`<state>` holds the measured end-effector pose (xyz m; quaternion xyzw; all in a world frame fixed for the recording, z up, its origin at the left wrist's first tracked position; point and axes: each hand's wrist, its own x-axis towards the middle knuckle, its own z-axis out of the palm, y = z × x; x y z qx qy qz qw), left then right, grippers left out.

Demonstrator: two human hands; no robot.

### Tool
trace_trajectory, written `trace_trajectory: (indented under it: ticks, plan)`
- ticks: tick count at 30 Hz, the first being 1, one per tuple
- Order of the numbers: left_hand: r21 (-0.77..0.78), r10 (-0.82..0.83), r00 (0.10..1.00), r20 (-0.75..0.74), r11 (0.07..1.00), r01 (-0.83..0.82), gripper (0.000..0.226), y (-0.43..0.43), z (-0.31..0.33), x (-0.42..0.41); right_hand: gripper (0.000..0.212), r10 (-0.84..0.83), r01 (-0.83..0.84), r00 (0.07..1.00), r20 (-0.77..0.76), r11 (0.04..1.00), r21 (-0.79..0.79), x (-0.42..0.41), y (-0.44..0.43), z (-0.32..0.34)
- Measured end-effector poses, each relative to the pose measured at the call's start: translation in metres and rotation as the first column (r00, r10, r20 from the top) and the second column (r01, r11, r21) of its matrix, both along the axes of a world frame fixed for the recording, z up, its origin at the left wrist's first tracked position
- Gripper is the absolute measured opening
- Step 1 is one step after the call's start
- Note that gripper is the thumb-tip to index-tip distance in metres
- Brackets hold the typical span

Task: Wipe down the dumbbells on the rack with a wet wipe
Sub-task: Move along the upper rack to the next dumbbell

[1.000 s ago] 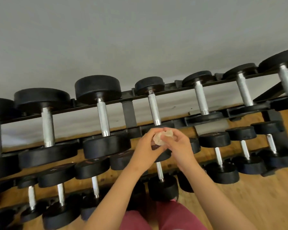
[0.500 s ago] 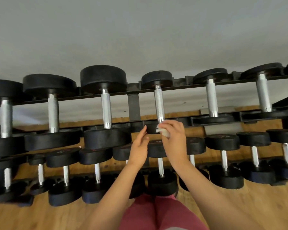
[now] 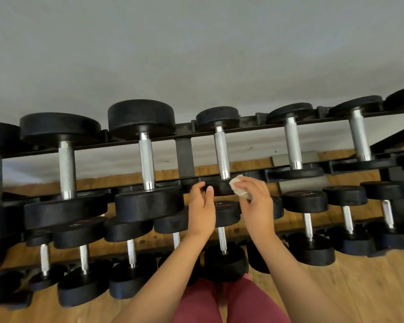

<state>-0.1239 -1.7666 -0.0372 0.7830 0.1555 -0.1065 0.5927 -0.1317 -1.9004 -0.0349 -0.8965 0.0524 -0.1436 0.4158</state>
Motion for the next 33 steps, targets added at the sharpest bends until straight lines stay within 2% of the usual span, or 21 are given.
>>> trace_trajectory:
  ticks: [2, 4, 7, 12, 16, 18, 20, 23, 28, 31, 33]
  plan:
    - [0.041, 0.044, 0.999, 0.015, 0.998, -0.045, 0.039, -0.008, 0.001, 0.008, 0.027, -0.081, 0.089, 0.994, -0.073, 0.989, 0.120, 0.001, -0.012, -0.003]
    - [0.049, 0.127, 0.992, 0.016, 0.991, -0.127, 0.035, -0.019, 0.001, 0.019, 0.020, -0.132, 0.179, 0.963, -0.233, 0.965, 0.191, 0.005, -0.027, -0.011]
    - [0.019, 0.286, 0.956, -0.062, 0.958, -0.286, 0.038, -0.042, -0.006, 0.037, 0.014, -0.096, 0.193, 0.915, -0.393, 0.957, 0.215, 0.013, -0.041, -0.023]
    - [0.110, 0.546, 0.830, -0.112, 0.837, -0.536, 0.039, -0.068, -0.009, 0.052, 0.012, -0.038, 0.133, 0.944, -0.328, 0.953, 0.272, 0.023, -0.042, -0.008]
    - [0.125, 0.531, 0.824, -0.199, 0.847, -0.516, 0.042, -0.064, -0.003, 0.059, 0.021, 0.129, -0.041, 0.961, -0.243, 0.940, 0.339, 0.052, -0.054, 0.021]
    - [0.247, 0.508, 0.850, -0.140, 0.849, -0.467, 0.036, -0.062, -0.003, 0.061, 0.018, 0.135, -0.074, 0.977, -0.163, 0.941, 0.331, 0.082, -0.055, 0.039]
    - [0.266, 0.491, 0.870, -0.041, 0.845, -0.464, 0.026, -0.062, -0.005, 0.059, 0.016, 0.115, -0.096, 0.993, -0.041, 0.942, 0.323, 0.117, -0.048, 0.056]
    - [0.199, 0.476, 0.876, 0.078, 0.854, -0.482, 0.010, -0.062, -0.011, 0.059, 0.015, 0.140, -0.157, 0.986, 0.088, 0.960, 0.230, 0.165, -0.032, 0.064]
    - [0.178, 0.475, 0.875, 0.093, 0.857, -0.484, 0.006, -0.062, -0.014, 0.059, 0.024, 0.243, -0.239, 0.959, 0.144, 0.970, -0.048, 0.190, -0.005, 0.052]
    - [0.167, 0.483, 0.869, 0.102, 0.853, -0.494, 0.010, -0.062, -0.012, 0.059, 0.025, 0.408, -0.377, 0.894, 0.182, 0.908, -0.185, 0.197, 0.016, 0.052]
    - [0.155, 0.484, 0.869, 0.101, 0.855, -0.494, 0.011, -0.062, -0.011, 0.058, 0.025, 0.536, -0.488, 0.837, 0.113, 0.823, -0.290, 0.204, 0.031, 0.052]
